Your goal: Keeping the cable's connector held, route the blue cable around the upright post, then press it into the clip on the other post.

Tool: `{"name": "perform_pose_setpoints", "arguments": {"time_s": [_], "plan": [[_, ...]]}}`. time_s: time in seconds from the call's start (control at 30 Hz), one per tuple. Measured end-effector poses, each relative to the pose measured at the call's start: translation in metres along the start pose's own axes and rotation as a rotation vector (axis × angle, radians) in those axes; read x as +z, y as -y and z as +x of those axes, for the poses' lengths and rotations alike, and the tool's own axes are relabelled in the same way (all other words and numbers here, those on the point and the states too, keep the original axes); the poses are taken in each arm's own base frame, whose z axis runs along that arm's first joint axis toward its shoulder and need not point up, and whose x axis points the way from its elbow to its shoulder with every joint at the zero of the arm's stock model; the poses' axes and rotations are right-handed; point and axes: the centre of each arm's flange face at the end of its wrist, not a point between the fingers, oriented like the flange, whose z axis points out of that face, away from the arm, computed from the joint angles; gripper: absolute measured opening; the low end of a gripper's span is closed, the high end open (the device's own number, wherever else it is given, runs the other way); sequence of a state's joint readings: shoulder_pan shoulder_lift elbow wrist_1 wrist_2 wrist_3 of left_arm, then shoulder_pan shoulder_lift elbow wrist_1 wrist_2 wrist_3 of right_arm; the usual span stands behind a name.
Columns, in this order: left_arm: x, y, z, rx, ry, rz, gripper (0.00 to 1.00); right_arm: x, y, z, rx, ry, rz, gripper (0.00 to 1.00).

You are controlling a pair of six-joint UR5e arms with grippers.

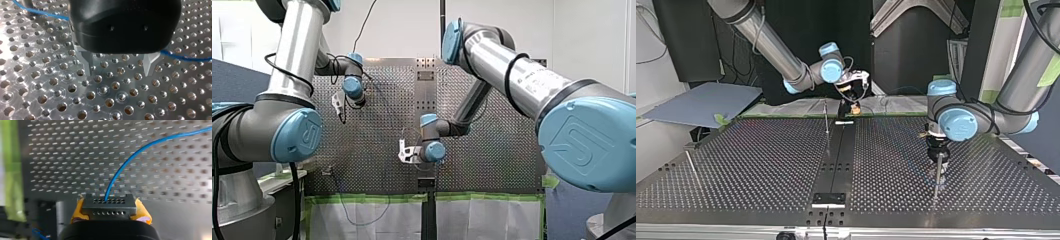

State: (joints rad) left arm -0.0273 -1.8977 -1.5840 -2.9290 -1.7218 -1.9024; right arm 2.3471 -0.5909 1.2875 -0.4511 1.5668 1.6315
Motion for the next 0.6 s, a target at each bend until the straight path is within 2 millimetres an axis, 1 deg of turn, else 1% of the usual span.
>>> {"name": "perform_pose_setpoints", "arguments": {"time_s": [0.37,0.57,0.6], "plan": [[0.0,-0.001,0.0,-0.001,0.001,-0.003,0.99,0.004,-0.005,-0.087,-0.011,0.074,-0.053,0.0],[0.0,-0.001,0.0,-0.001,0.001,-0.004,0.99,0.0,-0.009,-0.127,-0.014,0.118,-0.065,0.0],[0.0,-0.001,0.0,-0.001,0.001,-0.004,0.99,-0.001,-0.01,-0.132,-0.013,0.122,-0.069,0.0]]}}
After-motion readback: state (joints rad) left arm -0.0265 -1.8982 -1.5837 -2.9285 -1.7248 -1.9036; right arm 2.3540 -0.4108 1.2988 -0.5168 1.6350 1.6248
